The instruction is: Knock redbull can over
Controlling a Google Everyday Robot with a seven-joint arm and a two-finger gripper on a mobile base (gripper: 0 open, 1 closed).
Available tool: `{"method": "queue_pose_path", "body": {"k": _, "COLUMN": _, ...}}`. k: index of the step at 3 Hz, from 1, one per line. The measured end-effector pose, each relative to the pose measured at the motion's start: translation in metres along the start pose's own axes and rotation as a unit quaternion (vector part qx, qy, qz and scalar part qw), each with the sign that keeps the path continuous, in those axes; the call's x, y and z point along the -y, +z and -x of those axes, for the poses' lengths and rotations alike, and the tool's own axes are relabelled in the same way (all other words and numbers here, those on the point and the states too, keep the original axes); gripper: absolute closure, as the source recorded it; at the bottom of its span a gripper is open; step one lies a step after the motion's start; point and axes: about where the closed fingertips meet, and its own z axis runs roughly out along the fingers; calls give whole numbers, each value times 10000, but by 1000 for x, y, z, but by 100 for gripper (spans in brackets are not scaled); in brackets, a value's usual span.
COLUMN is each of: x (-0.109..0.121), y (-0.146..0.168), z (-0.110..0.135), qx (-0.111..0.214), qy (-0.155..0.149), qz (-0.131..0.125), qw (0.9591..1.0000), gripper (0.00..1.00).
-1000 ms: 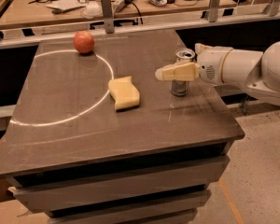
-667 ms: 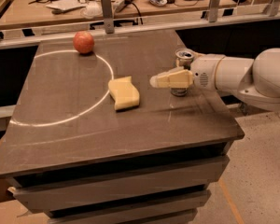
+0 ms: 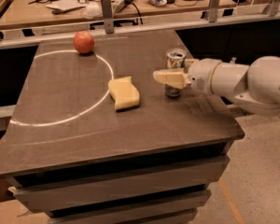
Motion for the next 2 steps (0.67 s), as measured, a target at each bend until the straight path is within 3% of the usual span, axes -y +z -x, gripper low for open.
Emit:
{"method": "queue_pose_path", "body": {"k": 1, "x": 22, "y": -15, "z": 26, "qx": 94, "qy": -478, "qz": -296, "qw": 9984, "gripper": 69}}
{"method": "queue_pose_path", "body": {"k": 2, "x": 31, "y": -28, "z": 61, "qx": -13, "qy": -1684, "qz": -793, "qw": 9825, "gripper": 93}}
